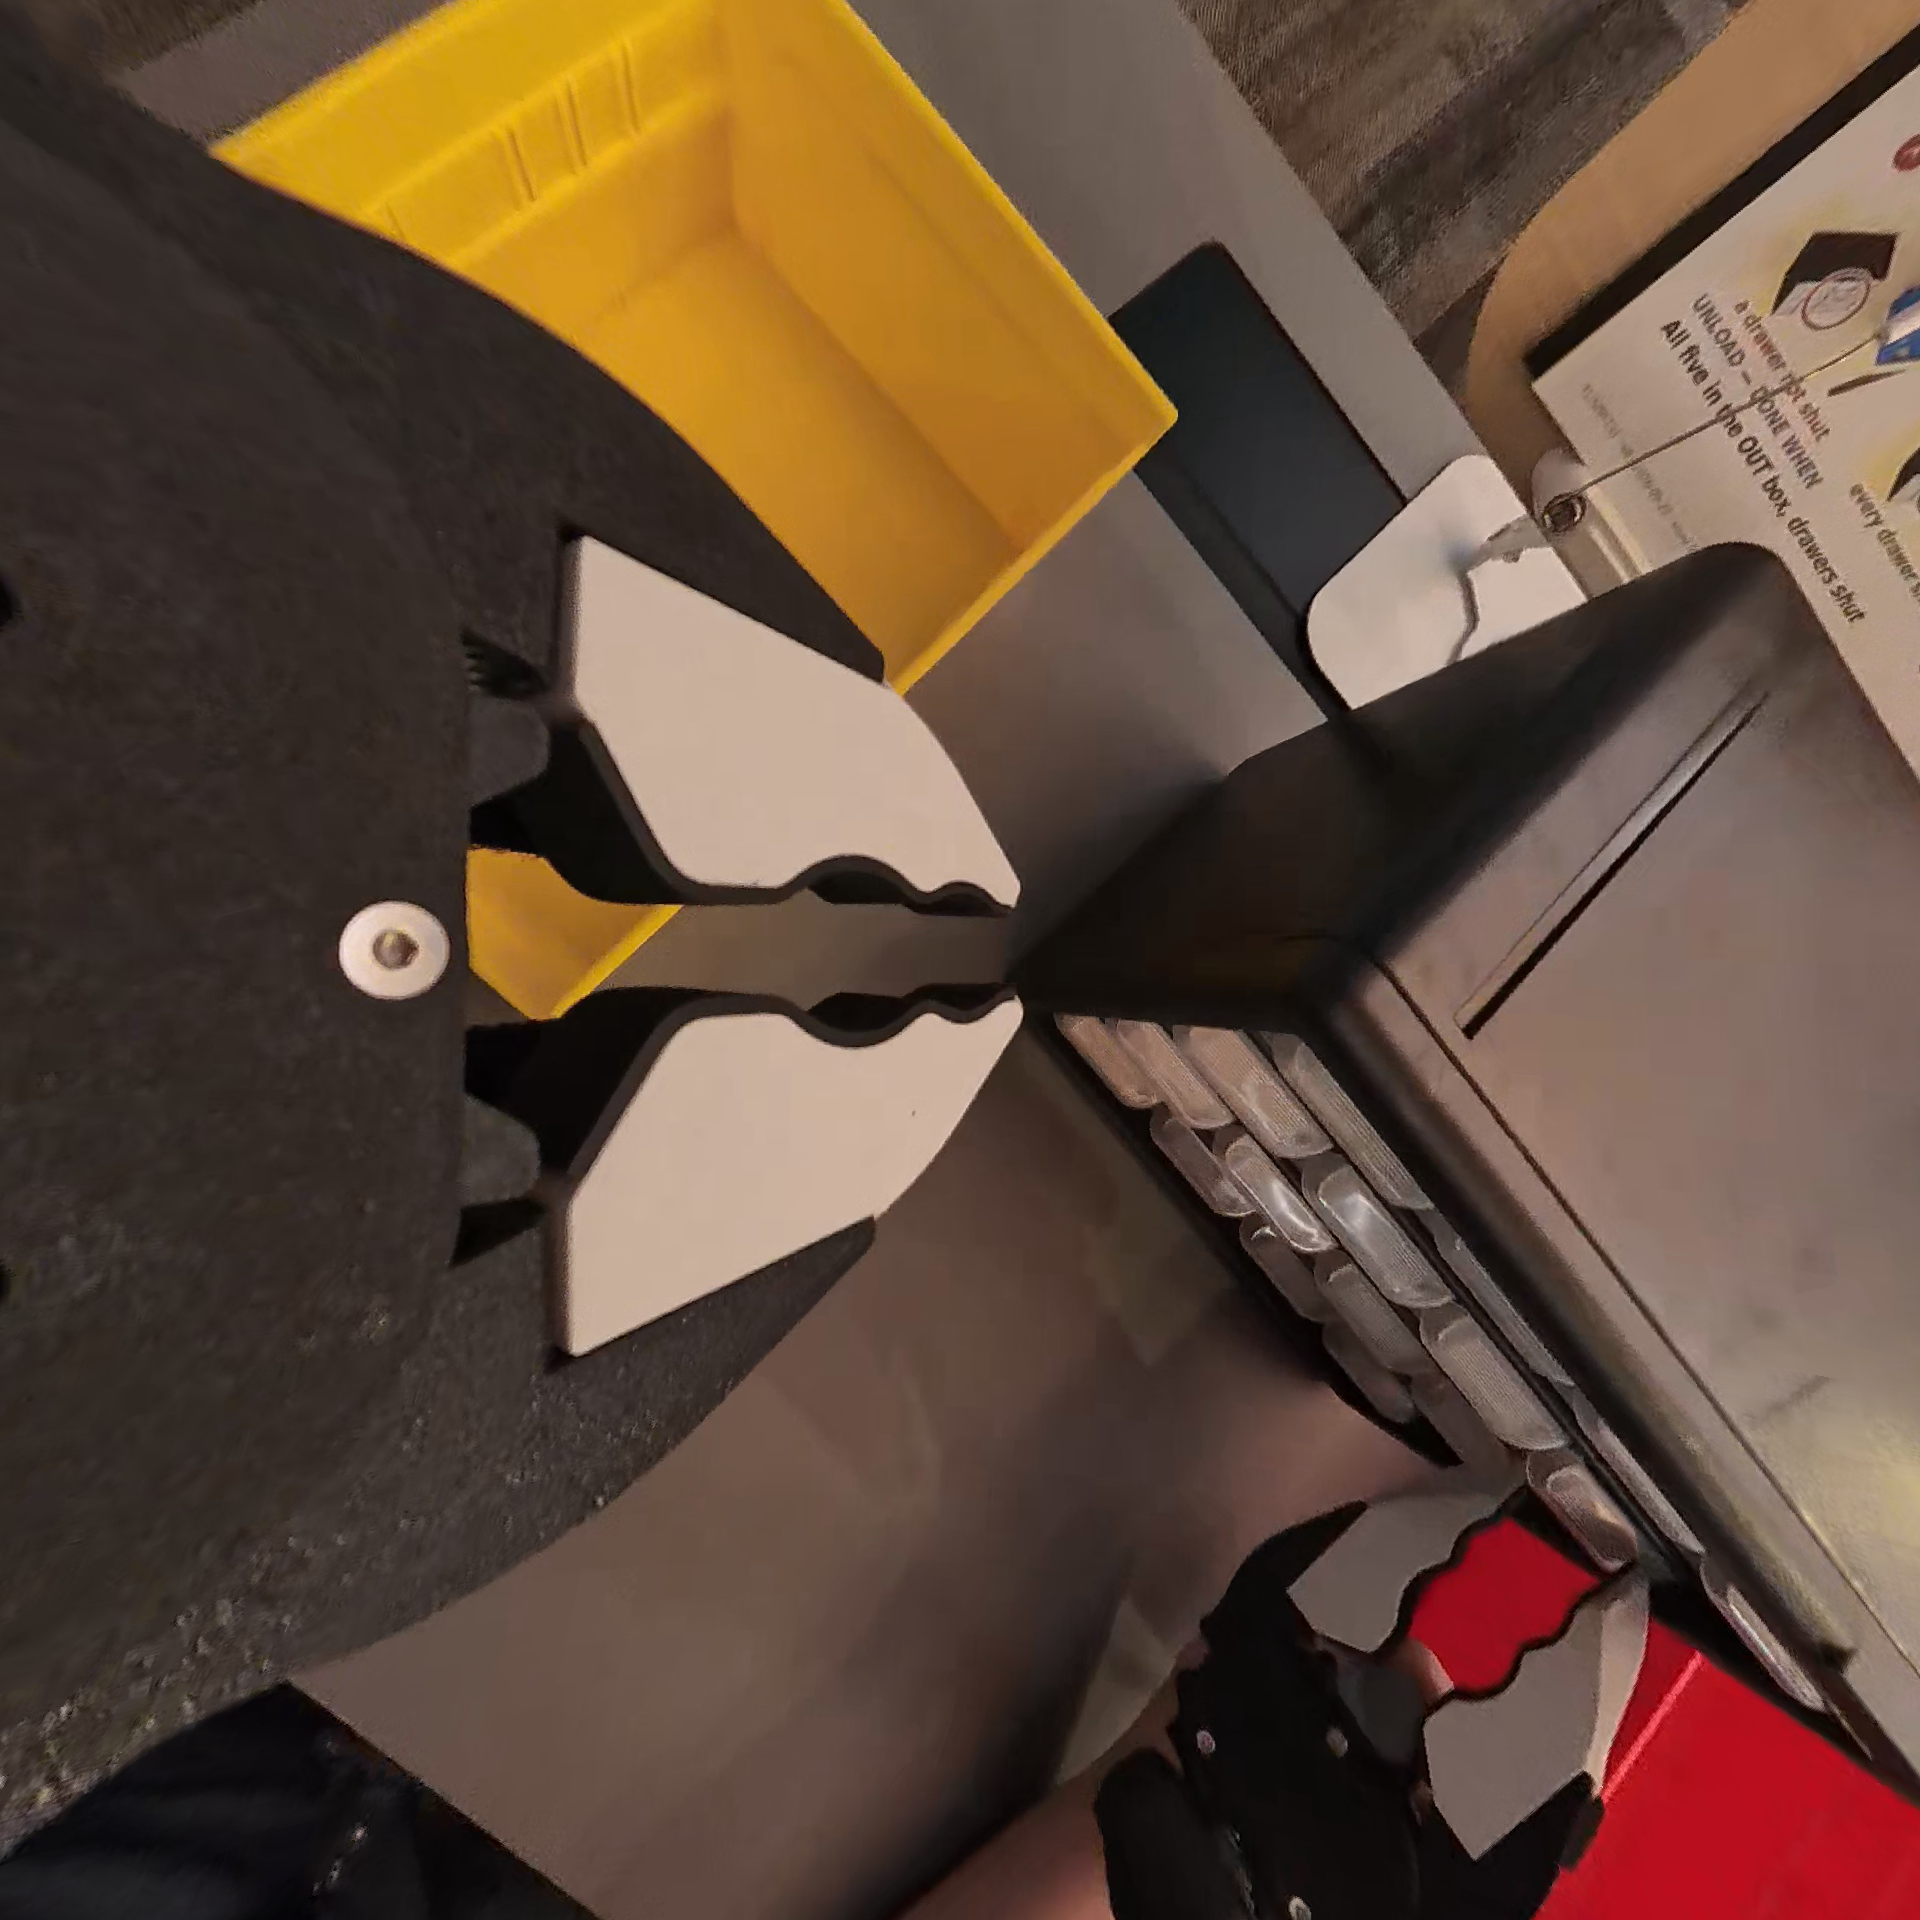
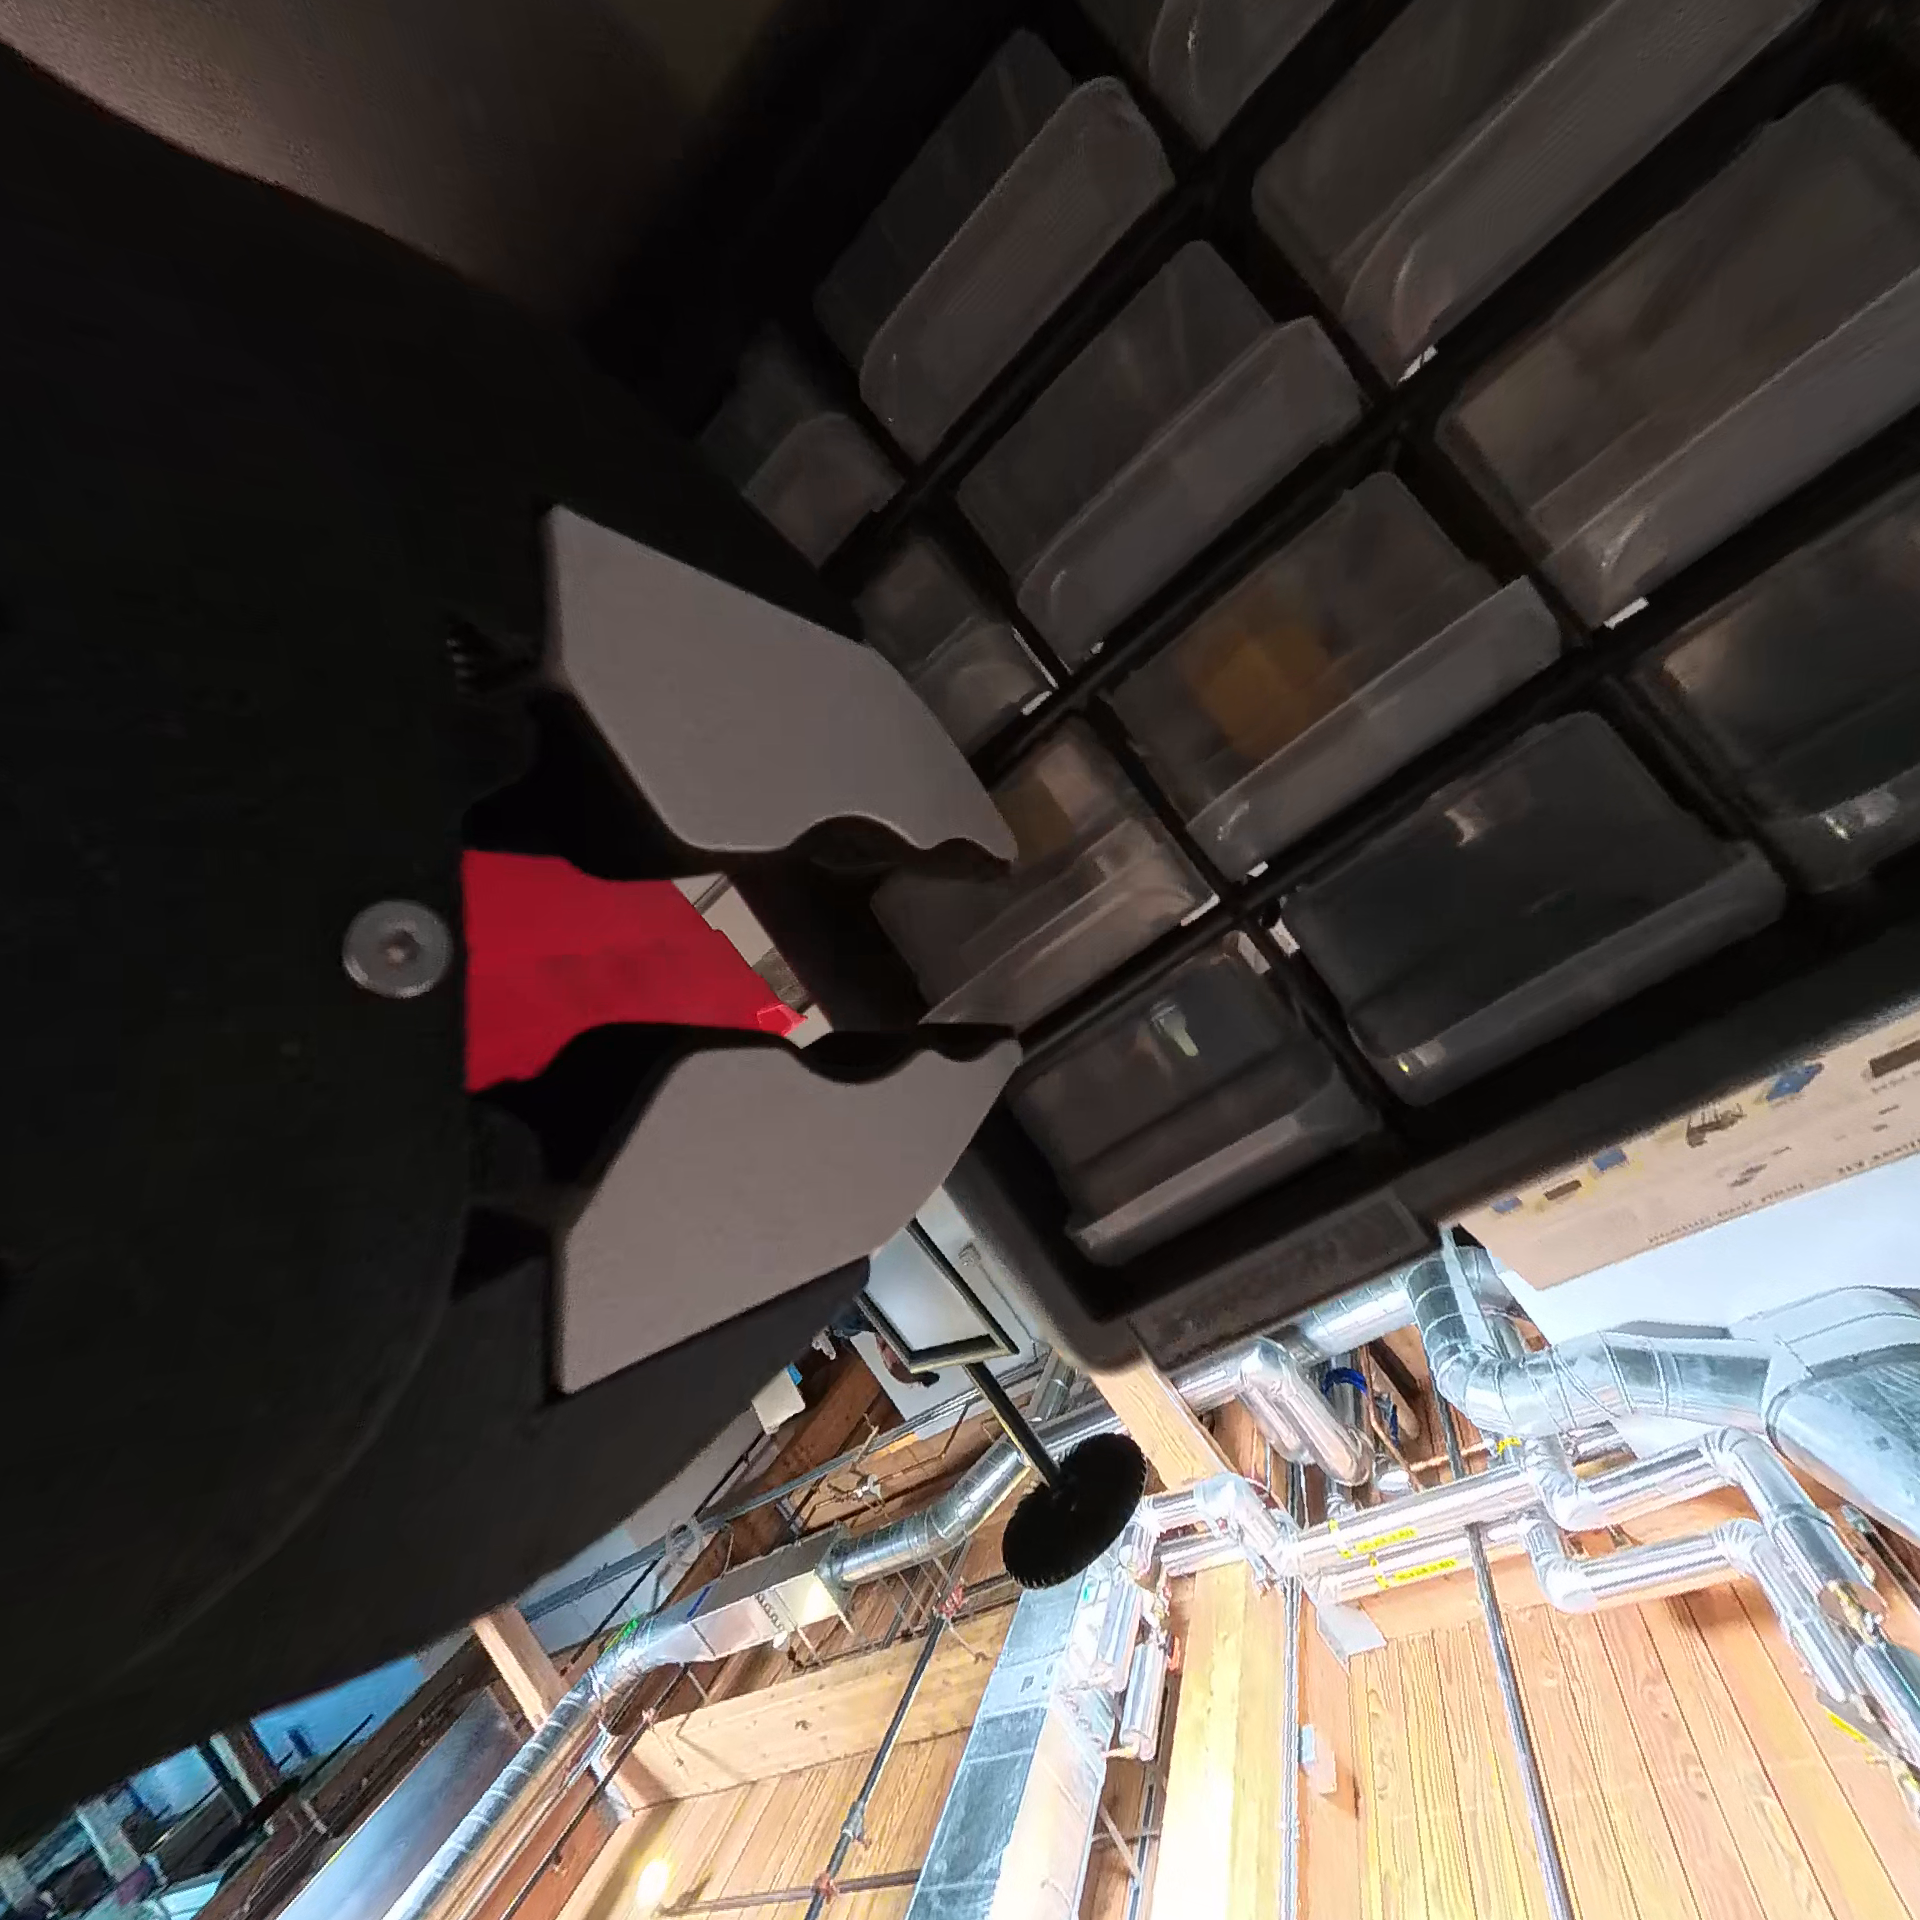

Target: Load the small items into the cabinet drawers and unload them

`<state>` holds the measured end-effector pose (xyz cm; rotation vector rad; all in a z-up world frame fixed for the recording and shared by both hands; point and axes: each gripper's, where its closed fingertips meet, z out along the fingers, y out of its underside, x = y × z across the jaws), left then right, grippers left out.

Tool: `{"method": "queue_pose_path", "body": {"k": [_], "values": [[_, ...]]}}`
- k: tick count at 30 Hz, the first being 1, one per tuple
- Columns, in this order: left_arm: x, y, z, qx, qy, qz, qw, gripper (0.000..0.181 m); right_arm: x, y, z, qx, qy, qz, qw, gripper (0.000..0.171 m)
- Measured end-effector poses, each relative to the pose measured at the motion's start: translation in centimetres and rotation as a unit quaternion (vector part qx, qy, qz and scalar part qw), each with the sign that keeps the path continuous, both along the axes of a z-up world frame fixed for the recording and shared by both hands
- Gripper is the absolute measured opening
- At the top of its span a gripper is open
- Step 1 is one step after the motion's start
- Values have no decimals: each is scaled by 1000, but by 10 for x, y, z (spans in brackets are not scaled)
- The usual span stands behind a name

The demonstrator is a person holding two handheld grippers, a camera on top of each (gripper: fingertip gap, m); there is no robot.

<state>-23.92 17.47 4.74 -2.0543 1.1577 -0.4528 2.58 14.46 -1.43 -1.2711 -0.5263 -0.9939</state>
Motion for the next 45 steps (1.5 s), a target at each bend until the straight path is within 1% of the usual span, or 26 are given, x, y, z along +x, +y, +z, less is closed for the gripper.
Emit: {"method": "queue_pose_path", "body": {"k": [3,5,8,11,14,16,18,20,22,25,27,29,32,34,38,42,45], "values": [[-5,15,-9,4,11,16,1000,11,-1,0,-1,-5,-9,-2,1000,30],[-7,22,-18,-9,19,27,999,12,-2,1,-2,-13,-11,1,1000,32],[-7,25,-26,-18,35,27,999,12,-3,1,-2,-24,-10,7,1000,32],[-5,23,-24,-9,34,21,999,12,-2,-5,-2,-15,-14,3,1000,32],[-10,22,-22,-3,37,22,999,12,-12,-11,-20,-43,-28,35,998,29],[-19,26,-20,0,41,36,999,12,-13,-11,-31,-63,-59,34,996,28],[-28,30,-18,-1,35,51,998,13,-12,-7,-38,-76,-64,32,995,28],[-33,32,-16,-8,23,56,998,13,-5,-1,-43,-87,-64,11,994,24],[-38,33,-18,-17,18,60,998,13,0,1,-40,-77,-66,-6,995,14],[-50,38,-24,-29,27,73,997,13,-1,-1,-39,-78,-63,-9,995,13],[-60,43,-34,-46,41,87,994,14,-4,-8,-40,-82,-65,-9,995,13],[-74,47,-53,-80,67,105,989,15,-8,-19,-39,-82,-68,-6,994,13],[-102,49,-93,-165,125,146,967,21,-13,-35,-38,-83,-72,-3,994,13],[-119,54,-115,-197,158,172,952,22,-17,-46,-38,-84,-75,-3,994,13],[-134,65,-144,-230,181,190,937,27,-23,-63,-37,-82,-79,0,994,13],[-142,70,-164,-244,213,196,926,27,-25,-69,-37,-81,-75,0,994,13],[-142,72,-176,-251,226,188,922,23,-25,-69,-37,-81,-72,1,994,13]]}}
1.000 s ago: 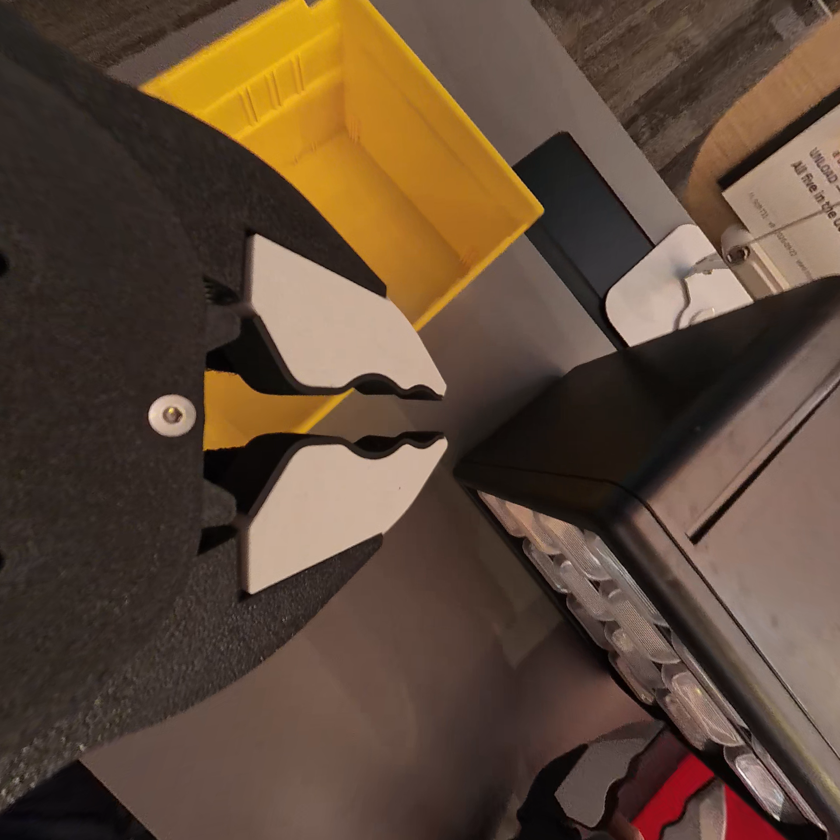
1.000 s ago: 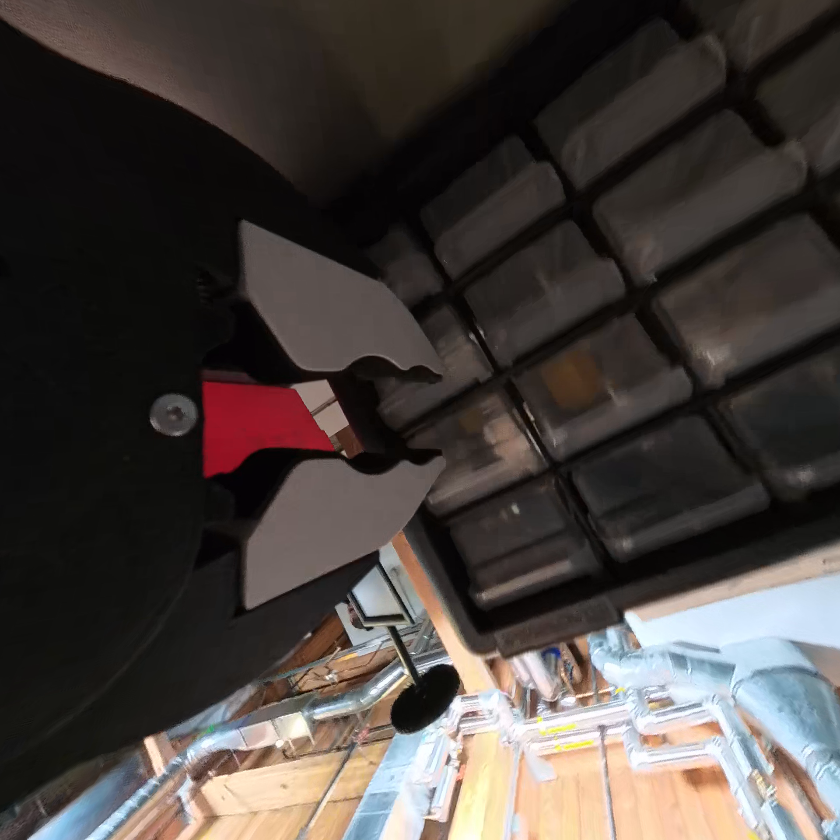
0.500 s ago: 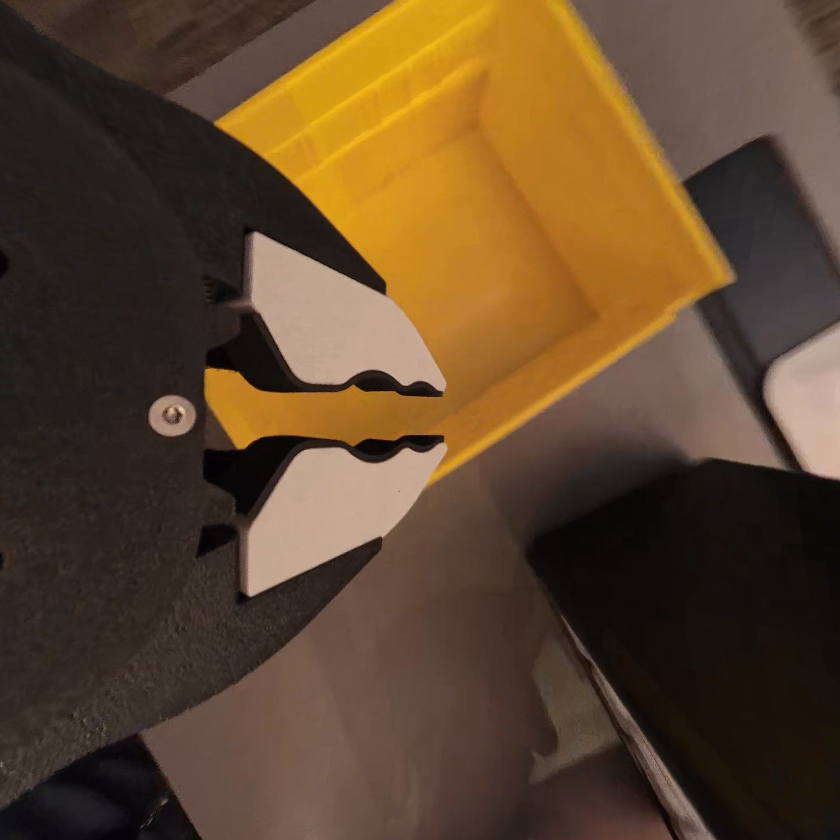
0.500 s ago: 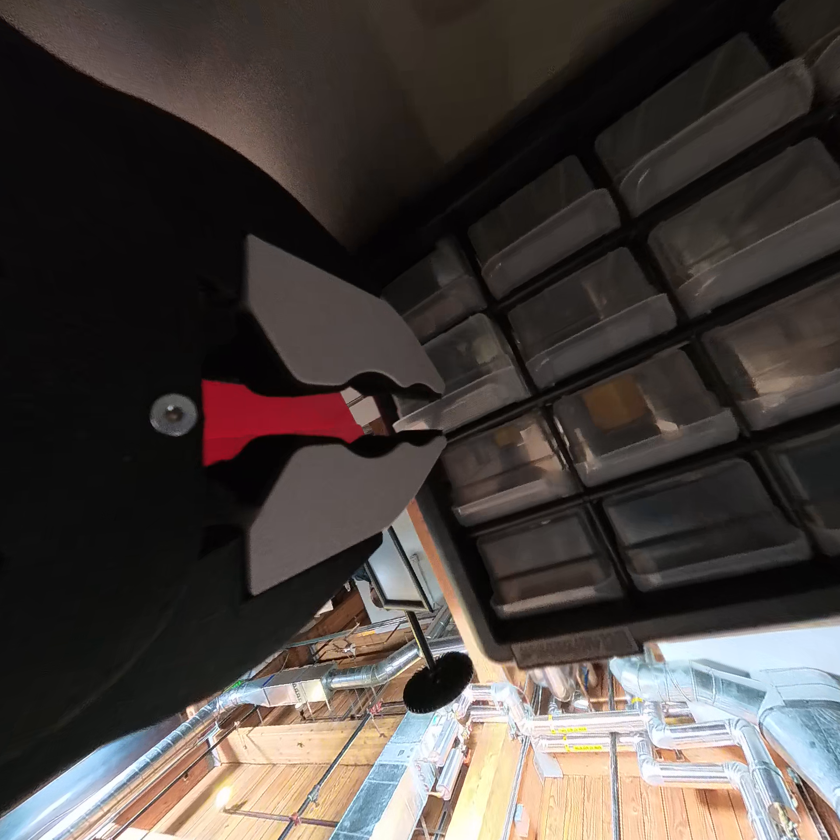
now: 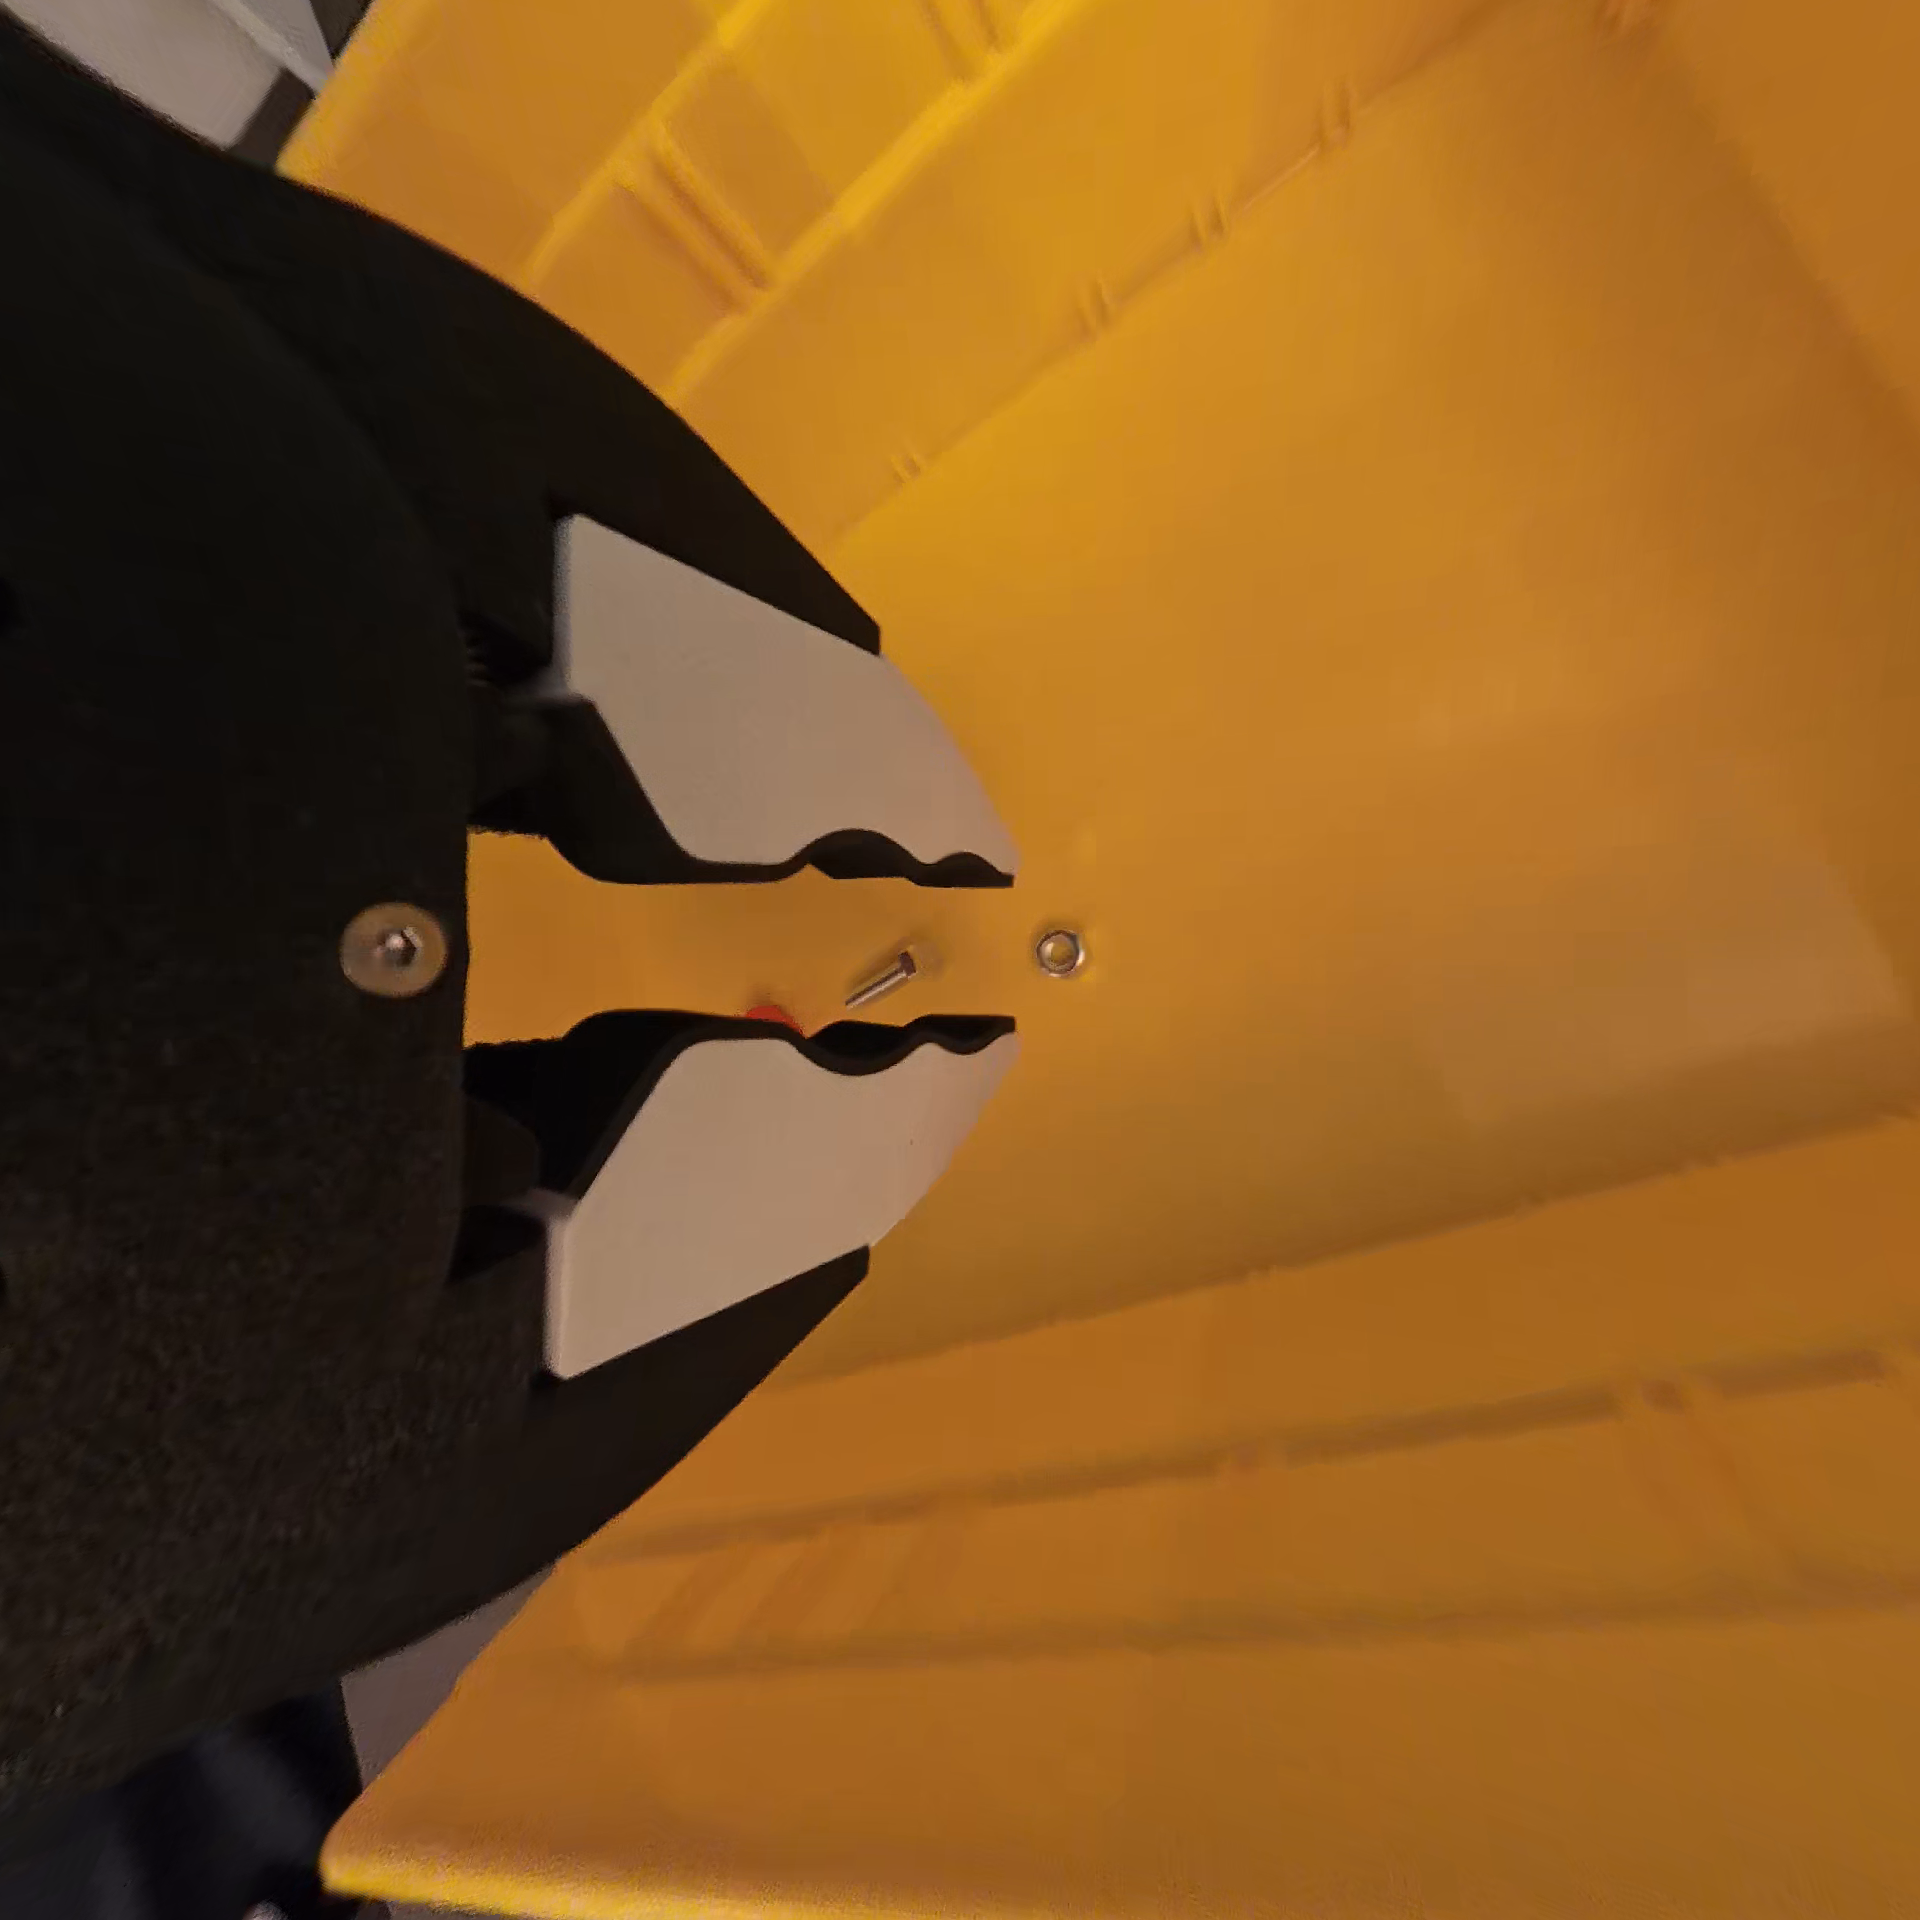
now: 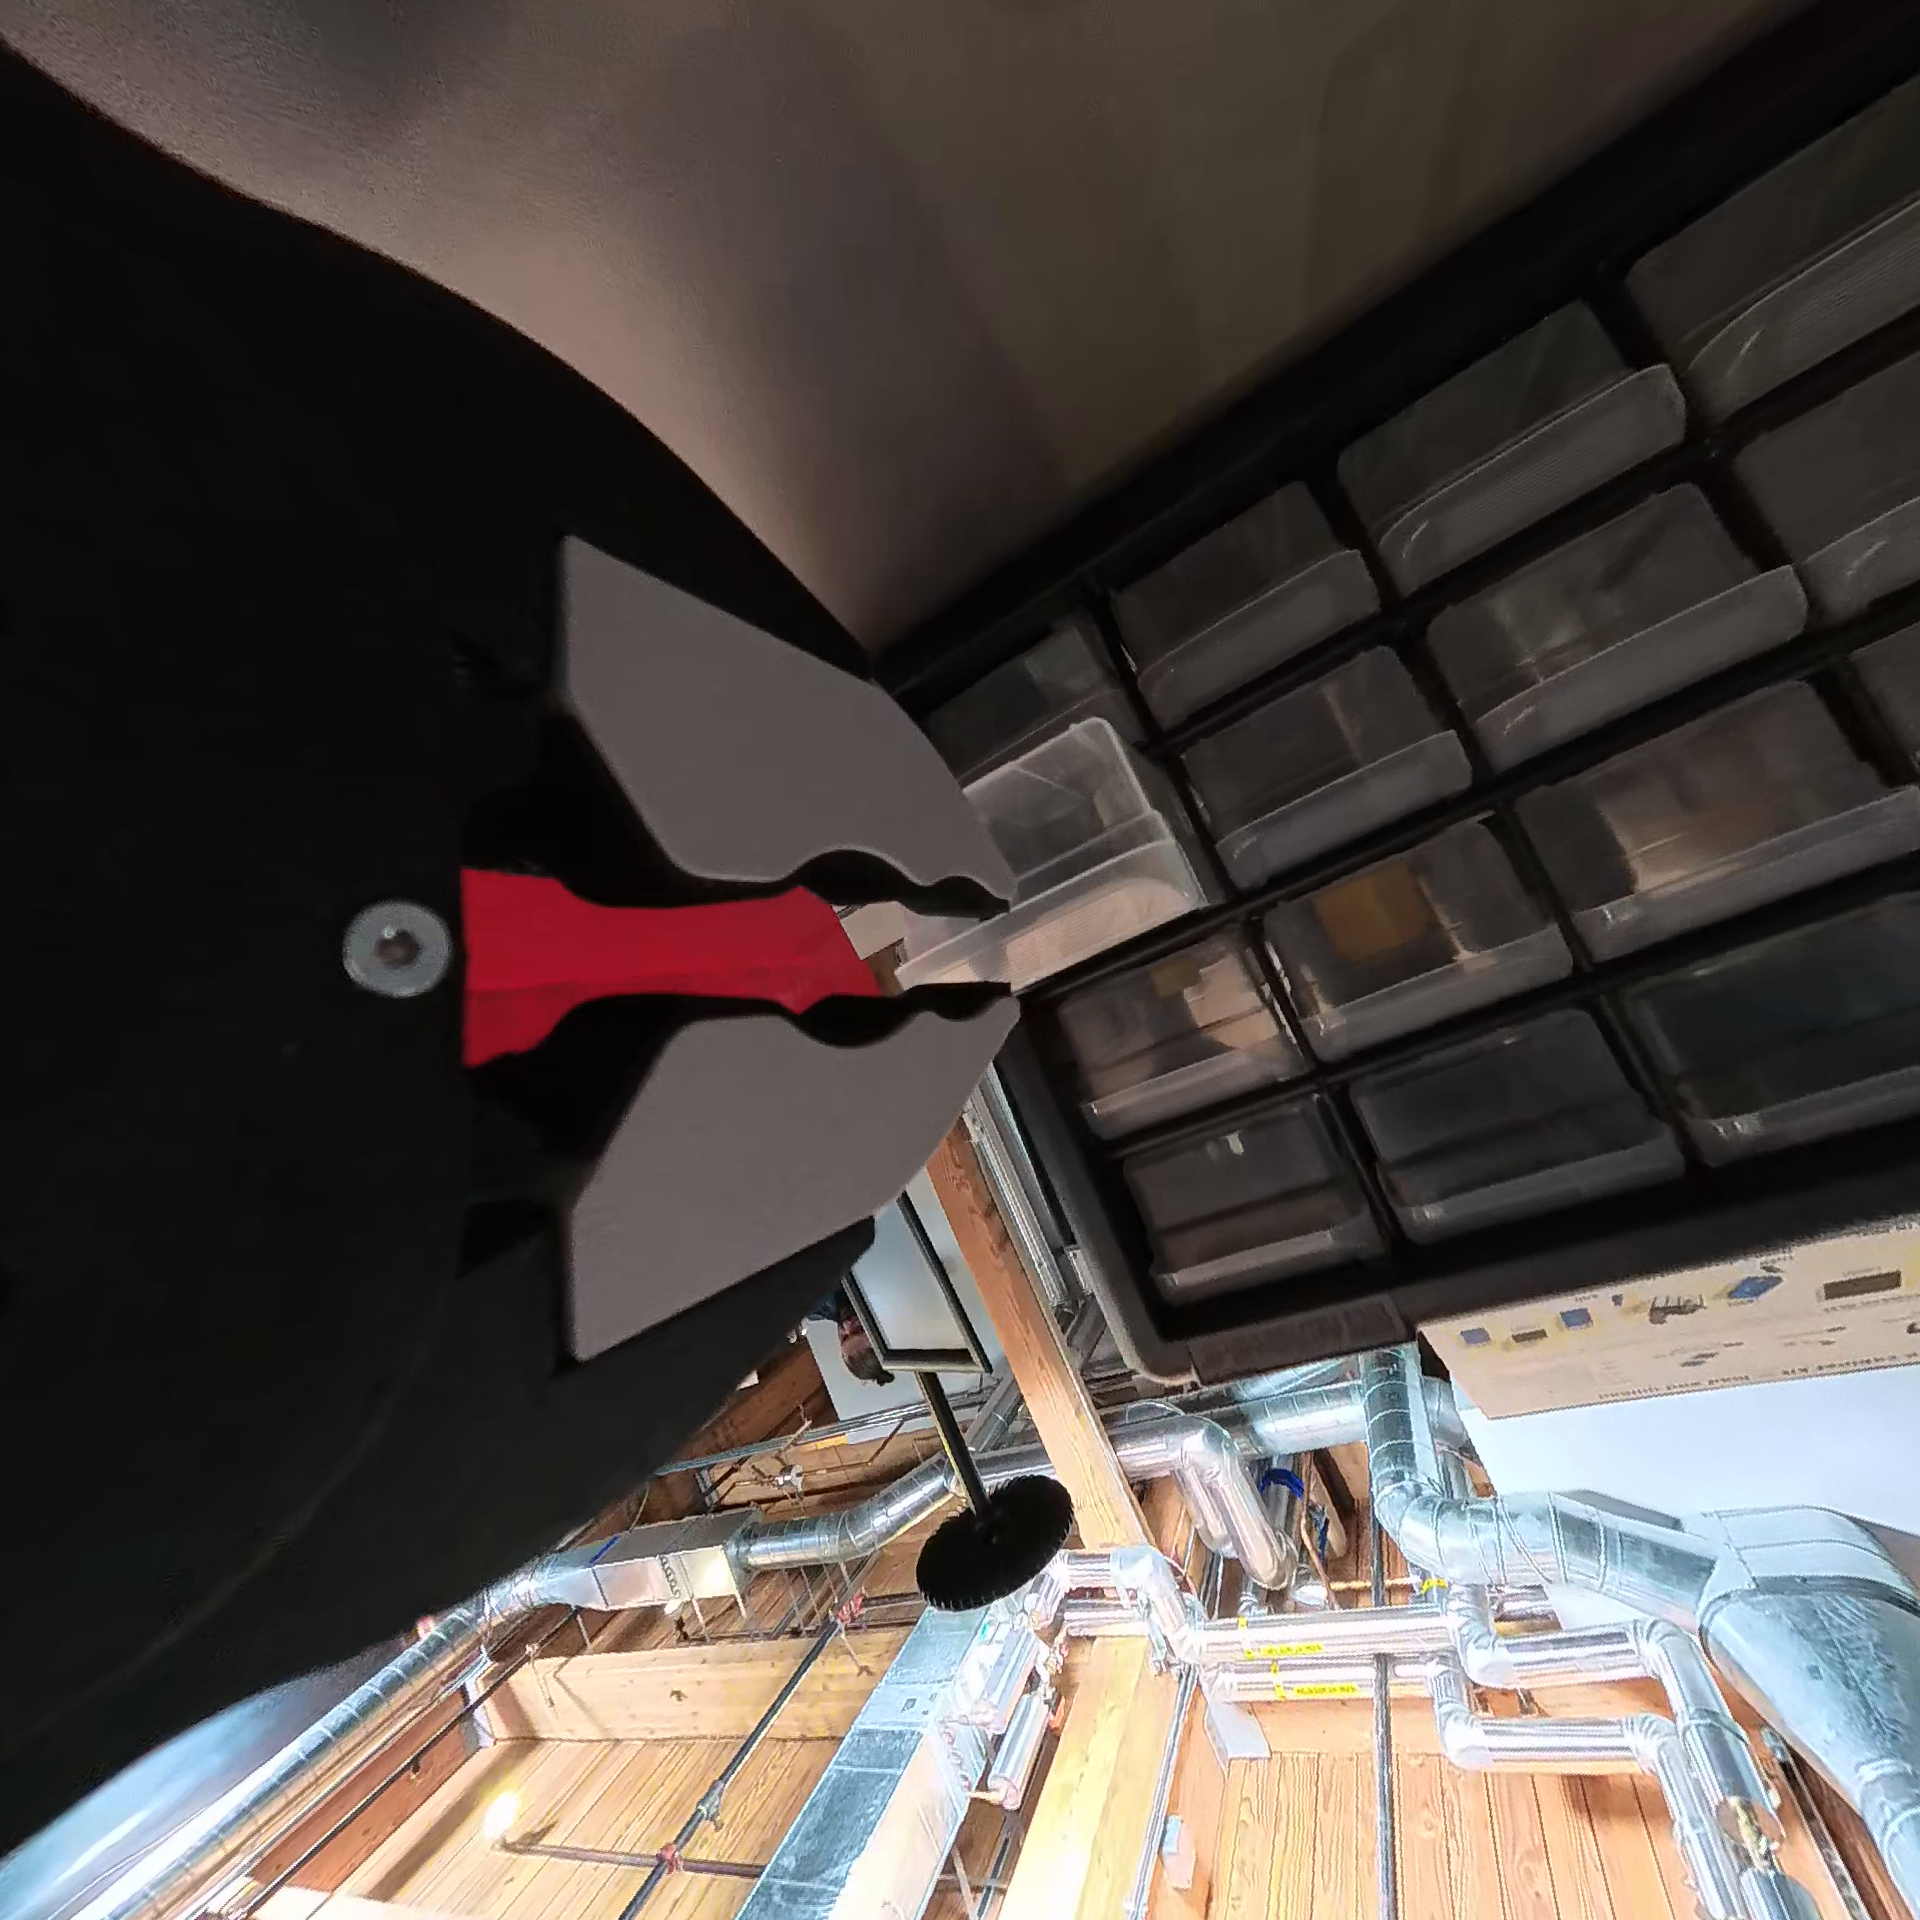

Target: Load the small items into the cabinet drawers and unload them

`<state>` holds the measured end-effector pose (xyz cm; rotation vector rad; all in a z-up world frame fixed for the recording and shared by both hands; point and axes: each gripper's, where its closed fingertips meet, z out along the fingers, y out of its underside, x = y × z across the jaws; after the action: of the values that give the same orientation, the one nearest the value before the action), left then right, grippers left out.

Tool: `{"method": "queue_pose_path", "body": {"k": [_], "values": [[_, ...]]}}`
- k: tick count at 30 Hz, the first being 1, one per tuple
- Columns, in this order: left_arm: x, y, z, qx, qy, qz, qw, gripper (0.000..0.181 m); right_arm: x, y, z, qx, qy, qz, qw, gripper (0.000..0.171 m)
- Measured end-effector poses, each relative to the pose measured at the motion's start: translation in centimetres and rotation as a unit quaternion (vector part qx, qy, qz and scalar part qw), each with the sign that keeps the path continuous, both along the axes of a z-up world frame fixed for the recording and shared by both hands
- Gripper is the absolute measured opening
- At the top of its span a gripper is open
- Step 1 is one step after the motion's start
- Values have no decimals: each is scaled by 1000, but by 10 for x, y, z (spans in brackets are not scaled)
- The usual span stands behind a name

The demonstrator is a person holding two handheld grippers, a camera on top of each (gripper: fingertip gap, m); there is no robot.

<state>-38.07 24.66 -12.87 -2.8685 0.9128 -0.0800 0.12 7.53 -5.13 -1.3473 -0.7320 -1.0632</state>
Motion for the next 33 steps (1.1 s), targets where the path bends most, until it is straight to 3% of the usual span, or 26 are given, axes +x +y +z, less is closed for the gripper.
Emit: {"method": "queue_pose_path", "body": {"k": [5,23,28,33], "values": [[-4,7,-12,9,36,-31,999,21,0,0,0,-2,8,3,1000,13],[-2,3,-23,-16,17,-47,999,9,2,0,0,-8,21,7,1000,13],[6,0,-3,6,-4,-50,999,9,3,-1,-1,-7,24,6,1000,13],[21,-10,38,53,-26,-61,996,10,3,-1,-1,-7,27,7,1000,13]]}}
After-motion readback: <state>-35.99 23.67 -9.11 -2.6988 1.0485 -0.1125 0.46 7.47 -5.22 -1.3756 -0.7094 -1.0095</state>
